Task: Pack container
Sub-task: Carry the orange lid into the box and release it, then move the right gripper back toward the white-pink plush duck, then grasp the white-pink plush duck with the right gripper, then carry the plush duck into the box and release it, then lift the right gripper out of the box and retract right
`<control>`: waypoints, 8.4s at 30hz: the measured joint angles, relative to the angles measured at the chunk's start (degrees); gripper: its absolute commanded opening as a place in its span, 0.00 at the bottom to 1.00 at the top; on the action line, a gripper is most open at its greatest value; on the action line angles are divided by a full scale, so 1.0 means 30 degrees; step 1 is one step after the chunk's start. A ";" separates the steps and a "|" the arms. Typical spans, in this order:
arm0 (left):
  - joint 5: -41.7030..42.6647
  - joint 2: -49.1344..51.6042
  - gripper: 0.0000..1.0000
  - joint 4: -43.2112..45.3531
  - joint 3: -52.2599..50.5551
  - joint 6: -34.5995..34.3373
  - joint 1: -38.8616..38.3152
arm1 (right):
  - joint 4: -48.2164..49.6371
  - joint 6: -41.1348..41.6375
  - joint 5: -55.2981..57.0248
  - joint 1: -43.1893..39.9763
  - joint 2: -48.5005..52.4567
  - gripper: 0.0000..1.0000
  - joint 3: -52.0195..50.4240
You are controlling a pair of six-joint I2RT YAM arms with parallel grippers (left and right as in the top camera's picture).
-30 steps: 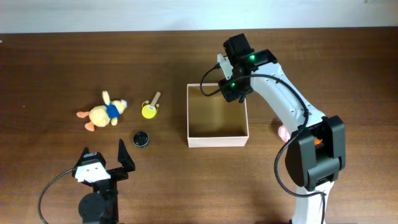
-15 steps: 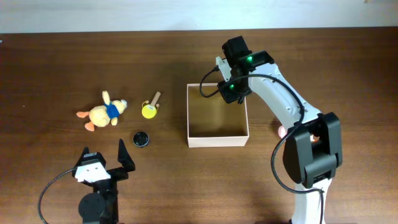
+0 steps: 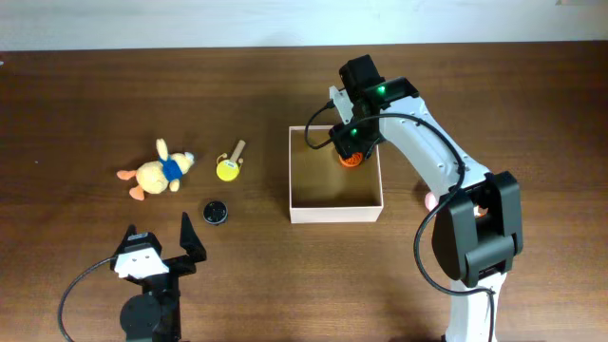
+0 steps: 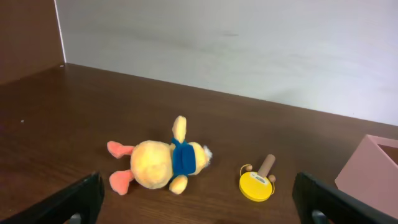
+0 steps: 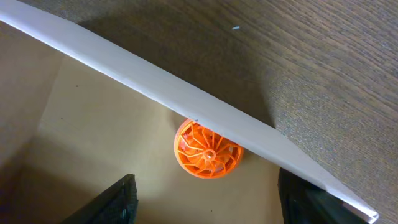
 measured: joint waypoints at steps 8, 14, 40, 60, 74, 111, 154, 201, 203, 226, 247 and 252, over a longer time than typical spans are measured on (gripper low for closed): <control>0.0000 0.0000 0.99 0.0000 0.0000 0.0000 0.0000 | -0.0284 0.0000 -0.0903 0.0000 0.0000 0.63 0.0000; 0.0000 0.0000 0.99 0.0000 0.0000 0.0000 0.0000 | -0.1195 -0.0007 -0.1763 0.0648 0.0000 0.63 0.0095; 0.0000 0.0000 0.99 0.0000 0.0000 0.0000 0.0000 | -0.7715 0.2455 0.2229 -0.3891 -0.0182 0.76 0.6688; 0.0000 0.0007 0.99 0.0000 0.0000 0.0000 0.0000 | -0.9828 0.3184 0.2659 -0.7293 -0.0619 0.81 0.0707; 0.0000 0.0007 0.99 0.0000 0.0000 0.0000 0.0000 | -0.5421 0.3228 0.2586 -0.7293 -0.2157 0.81 -0.6892; 0.0000 0.0000 0.99 0.0000 0.0000 0.0000 0.0000 | 0.0772 0.2732 0.3949 -0.8524 -0.2565 0.04 -0.8247; 0.0000 0.0000 0.99 0.0000 0.0000 0.0000 0.0000 | -0.7599 0.4401 0.2856 0.2637 -0.2521 0.04 0.4860; 0.0000 0.0000 0.99 0.0000 0.0000 0.0000 0.0000 | -0.1231 0.4794 0.1938 0.4131 -0.2521 0.33 -0.4932; 0.0000 0.0000 0.99 0.0000 0.0000 0.0000 0.0000 | -0.1224 0.4794 0.1931 0.4131 -0.2521 0.34 -0.4932; 0.0000 0.0000 0.99 -0.0007 0.0000 0.0000 0.0000 | -0.1020 0.3344 0.1931 0.4131 -0.2521 0.84 -0.4495; 0.0000 0.0000 0.99 0.0000 0.0000 0.0000 0.0000 | -0.3067 0.4801 0.5945 -0.4233 -0.2455 0.99 0.4401; 0.0000 0.0007 0.99 0.0000 0.0000 0.0000 0.0000 | -0.3067 0.5115 0.6011 -0.6288 -0.2455 0.99 0.4401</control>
